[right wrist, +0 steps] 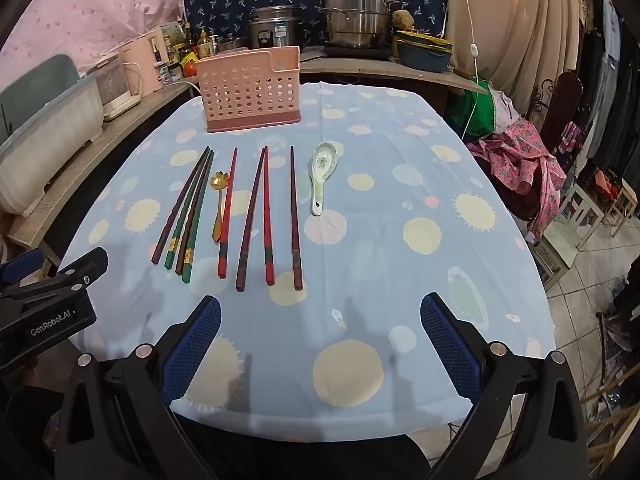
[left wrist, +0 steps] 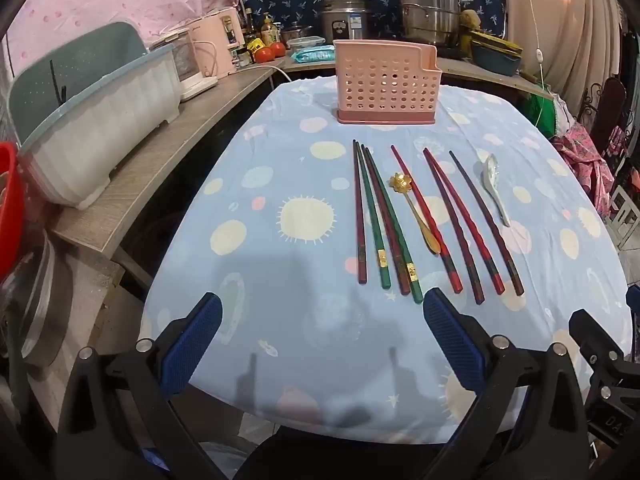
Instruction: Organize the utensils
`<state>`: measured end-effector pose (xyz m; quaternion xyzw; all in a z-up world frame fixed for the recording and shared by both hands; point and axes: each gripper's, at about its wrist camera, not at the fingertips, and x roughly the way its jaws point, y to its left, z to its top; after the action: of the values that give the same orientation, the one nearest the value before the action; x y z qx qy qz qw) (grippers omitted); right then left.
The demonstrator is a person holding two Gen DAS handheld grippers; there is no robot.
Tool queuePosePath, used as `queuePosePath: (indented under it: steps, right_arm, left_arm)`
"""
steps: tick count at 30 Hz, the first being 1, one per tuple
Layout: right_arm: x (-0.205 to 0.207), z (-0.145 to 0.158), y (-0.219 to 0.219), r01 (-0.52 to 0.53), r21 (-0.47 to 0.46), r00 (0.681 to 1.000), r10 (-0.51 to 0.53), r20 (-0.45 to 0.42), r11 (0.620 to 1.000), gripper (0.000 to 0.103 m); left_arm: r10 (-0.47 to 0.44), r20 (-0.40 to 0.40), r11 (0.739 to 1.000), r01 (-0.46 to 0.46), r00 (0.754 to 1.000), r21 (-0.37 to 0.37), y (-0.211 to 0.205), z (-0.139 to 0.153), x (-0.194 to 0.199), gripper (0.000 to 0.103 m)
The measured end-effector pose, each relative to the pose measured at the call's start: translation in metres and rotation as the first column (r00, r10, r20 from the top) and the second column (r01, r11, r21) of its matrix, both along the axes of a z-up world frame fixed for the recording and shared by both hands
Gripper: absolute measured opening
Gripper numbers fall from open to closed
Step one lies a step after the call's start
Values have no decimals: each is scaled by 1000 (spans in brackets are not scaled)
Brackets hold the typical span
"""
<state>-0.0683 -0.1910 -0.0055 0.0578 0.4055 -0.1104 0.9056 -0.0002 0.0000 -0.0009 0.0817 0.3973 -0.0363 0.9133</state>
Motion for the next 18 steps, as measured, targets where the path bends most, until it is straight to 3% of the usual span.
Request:
queuePosePath:
  steps: [4,18]
  right_arm:
    - [-1,1,1,-1,4,1000,1,10,1000,96]
    - [-3,4,1,-2,1,1000,2,27,1000,96]
  left_arm:
    - [-7,-25,1000,6,1000,-22,6,1,0,96]
    - [0,4,1000,0,1000,-8,1,3,-6,96]
